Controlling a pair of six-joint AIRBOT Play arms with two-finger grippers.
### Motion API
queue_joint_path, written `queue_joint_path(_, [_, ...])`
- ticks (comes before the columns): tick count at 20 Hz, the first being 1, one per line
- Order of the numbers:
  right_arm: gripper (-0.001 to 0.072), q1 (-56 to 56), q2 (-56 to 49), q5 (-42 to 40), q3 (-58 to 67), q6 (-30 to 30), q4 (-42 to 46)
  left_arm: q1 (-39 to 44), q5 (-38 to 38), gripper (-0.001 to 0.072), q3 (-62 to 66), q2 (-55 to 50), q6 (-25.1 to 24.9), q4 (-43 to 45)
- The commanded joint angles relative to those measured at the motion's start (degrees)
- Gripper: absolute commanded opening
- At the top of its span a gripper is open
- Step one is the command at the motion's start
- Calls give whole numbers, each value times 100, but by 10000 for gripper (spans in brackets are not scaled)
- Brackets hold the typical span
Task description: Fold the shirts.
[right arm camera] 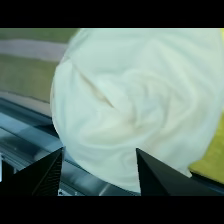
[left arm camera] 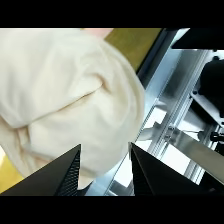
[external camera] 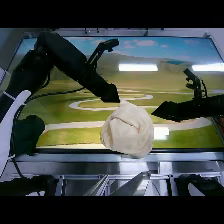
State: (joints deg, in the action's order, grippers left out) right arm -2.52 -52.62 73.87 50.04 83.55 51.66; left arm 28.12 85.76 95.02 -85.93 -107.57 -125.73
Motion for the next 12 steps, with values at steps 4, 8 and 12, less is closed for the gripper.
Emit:
queue_joint_path(4, [523,417,-221,72,0,-74,686,-868,520,333,-778,579,713,476])
queue_joint_path(8, [523,450,-1314,-129,0,-302,671,-1539,-352,334,-3143,1349,603,448])
queue_joint_path(12, [522,448,-2391,-459,0,-433,660,-1779,-1978,701,-5021,1478,461,-170])
